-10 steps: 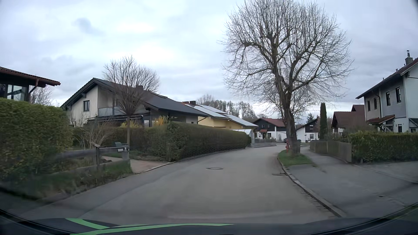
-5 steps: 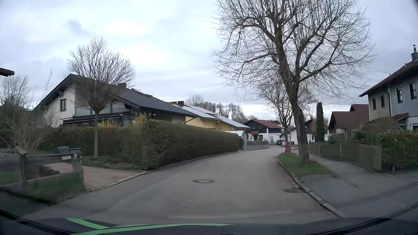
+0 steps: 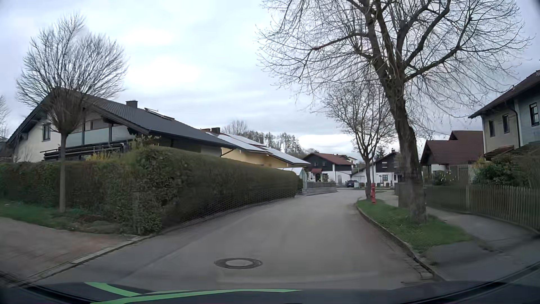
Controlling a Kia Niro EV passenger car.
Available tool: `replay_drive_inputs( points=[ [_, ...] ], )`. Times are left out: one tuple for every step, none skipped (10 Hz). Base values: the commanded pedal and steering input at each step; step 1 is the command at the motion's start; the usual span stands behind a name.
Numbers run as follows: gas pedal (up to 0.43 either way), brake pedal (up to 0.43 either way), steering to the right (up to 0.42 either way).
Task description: Follow the waypoints while adhering to traffic rules and regulations
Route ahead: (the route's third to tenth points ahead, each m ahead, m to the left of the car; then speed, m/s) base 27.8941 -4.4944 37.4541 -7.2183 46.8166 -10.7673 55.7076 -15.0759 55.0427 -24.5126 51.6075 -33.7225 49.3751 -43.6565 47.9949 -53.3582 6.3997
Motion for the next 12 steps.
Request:
replay_drive_inputs(
  points=[
    [0.047, 0.000, 0.060],
    [0.047, 0.000, 0.060],
    [0.047, 0.000, 0.060],
    [0.047, 0.000, 0.059],
    [0.059, 0.000, 0.059],
    [0.059, 0.000, 0.059],
    [0.059, 0.000, 0.059],
    [0.059, 0.000, 0.059],
    [0.059, 0.000, 0.059],
    [0.059, 0.000, 0.059],
    [0.059, 0.000, 0.059],
    [0.059, 0.000, 0.060]
  ],
)
